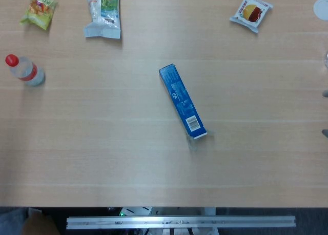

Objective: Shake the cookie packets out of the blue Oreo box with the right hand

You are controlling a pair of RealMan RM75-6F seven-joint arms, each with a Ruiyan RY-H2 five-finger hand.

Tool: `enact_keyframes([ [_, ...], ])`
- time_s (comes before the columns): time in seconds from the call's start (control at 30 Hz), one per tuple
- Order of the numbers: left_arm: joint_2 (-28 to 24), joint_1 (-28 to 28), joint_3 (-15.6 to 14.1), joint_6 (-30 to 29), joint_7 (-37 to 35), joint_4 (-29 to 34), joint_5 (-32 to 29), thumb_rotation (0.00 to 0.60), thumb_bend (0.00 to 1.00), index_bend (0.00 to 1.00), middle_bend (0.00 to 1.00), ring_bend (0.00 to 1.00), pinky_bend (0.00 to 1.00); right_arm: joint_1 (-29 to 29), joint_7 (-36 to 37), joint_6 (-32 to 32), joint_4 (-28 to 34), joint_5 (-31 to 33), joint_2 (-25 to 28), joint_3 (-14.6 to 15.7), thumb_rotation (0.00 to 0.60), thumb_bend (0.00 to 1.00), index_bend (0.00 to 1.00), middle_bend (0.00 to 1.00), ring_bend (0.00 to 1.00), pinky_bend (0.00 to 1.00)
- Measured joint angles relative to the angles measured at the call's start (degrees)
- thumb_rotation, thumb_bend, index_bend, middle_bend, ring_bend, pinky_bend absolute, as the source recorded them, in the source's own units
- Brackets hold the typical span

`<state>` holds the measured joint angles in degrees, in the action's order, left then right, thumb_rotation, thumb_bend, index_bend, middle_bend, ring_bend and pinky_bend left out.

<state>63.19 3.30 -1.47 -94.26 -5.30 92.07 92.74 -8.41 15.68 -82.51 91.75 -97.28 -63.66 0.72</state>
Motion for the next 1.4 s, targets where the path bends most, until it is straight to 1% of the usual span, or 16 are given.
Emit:
enact_keyframes([
  [0.1, -0.1, 0.1, 0.1, -0.3, 0.0, 0.2, 0.0, 0.600, 0.26, 0.16, 0.13, 0.10, 0.07, -2.5, -0.9, 2.1, 2.1, -1.8, 1.6, -0.3, 0.600, 0.06, 0.33, 0.36, 0.33, 0.36],
  [0.17, -0.2, 0.3, 0.0, -0.5, 0.1, 0.4, 0.1, 0.600, 0.26, 0.16, 0.13, 0.10, 0.07, -4.1, -1.3, 3.8, 3.3, -2.6, 2.6, -0.6, 0.600, 0.09, 0.33, 0.35, 0.31, 0.34],
  [0.37, -0.5, 0.8, -0.3, -1.0, 0.4, 0.9, 0.3, 0.600, 0.26, 0.16, 0.13, 0.10, 0.07, -11.4, -4.9, 12.4, 8.6, -4.0, 4.8, -2.5, 0.600, 0.12, 0.32, 0.32, 0.25, 0.31],
  [0.47, -0.8, 1.1, -0.4, -1.4, 0.5, 1.3, 0.4, 0.600, 0.26, 0.16, 0.13, 0.10, 0.07, -15.3, -7.0, 17.7, 11.4, -3.5, 5.2, -3.8, 0.600, 0.15, 0.27, 0.30, 0.22, 0.29],
  [0.57, -1.1, 1.4, -0.4, -2.0, 0.6, 1.6, 0.5, 0.600, 0.26, 0.16, 0.13, 0.10, 0.07, -19.1, -10.0, 23.5, 14.2, -2.0, 5.2, -5.1, 0.600, 0.22, 0.23, 0.28, 0.19, 0.28],
  [0.63, -1.3, 1.7, -0.5, -2.2, 0.5, 1.7, 0.4, 0.600, 0.26, 0.16, 0.13, 0.10, 0.07, -21.9, -13.0, 27.5, 16.1, -0.1, 5.0, -6.3, 0.600, 0.28, 0.22, 0.28, 0.19, 0.27],
  [0.7, -1.3, 1.9, -0.5, -2.3, 0.5, 1.7, 0.4, 0.600, 0.26, 0.16, 0.13, 0.10, 0.07, -24.7, -15.9, 31.0, 17.6, 2.5, 4.3, -7.5, 0.600, 0.37, 0.21, 0.27, 0.18, 0.26],
  [0.77, -1.3, 2.0, -0.6, -2.5, 0.5, 1.7, 0.4, 0.600, 0.26, 0.16, 0.13, 0.10, 0.07, -26.9, -18.1, 33.6, 18.3, 5.3, 3.5, -8.4, 0.600, 0.42, 0.20, 0.27, 0.17, 0.26],
  [0.9, -1.4, 2.4, -0.7, -2.7, 0.4, 1.9, 0.3, 0.600, 0.26, 0.16, 0.13, 0.10, 0.07, -31.0, -23.9, 39.0, 18.7, 12.9, 0.5, -10.3, 0.600, 0.45, 0.19, 0.26, 0.17, 0.26],
  [1.03, -1.6, 2.7, -0.7, -3.0, 0.2, 1.9, 0.1, 0.600, 0.26, 0.16, 0.13, 0.10, 0.07, -35.1, -29.7, 42.3, 18.0, 20.9, -3.1, -11.4, 0.600, 0.49, 0.19, 0.26, 0.17, 0.25],
  [1.1, -1.6, 2.8, -0.7, -3.0, 0.1, 1.8, 0.1, 0.600, 0.26, 0.16, 0.13, 0.10, 0.07, -37.3, -33.1, 43.3, 17.3, 25.2, -5.2, -11.7, 0.600, 0.50, 0.19, 0.26, 0.17, 0.24],
  [1.2, -1.6, 3.0, -0.7, -3.2, -0.1, 1.6, 0.0, 0.600, 0.26, 0.16, 0.13, 0.10, 0.07, -40.4, -37.9, 44.0, 16.2, 31.1, -8.2, -11.6, 0.600, 0.50, 0.19, 0.26, 0.17, 0.24],
  [1.4, -1.7, 3.4, -0.5, -3.6, -0.7, 1.5, -0.2, 0.600, 0.26, 0.16, 0.13, 0.10, 0.07, -46.9, -47.0, 43.4, 13.5, 42.3, -14.4, -10.1, 0.600, 0.49, 0.19, 0.26, 0.17, 0.24],
])
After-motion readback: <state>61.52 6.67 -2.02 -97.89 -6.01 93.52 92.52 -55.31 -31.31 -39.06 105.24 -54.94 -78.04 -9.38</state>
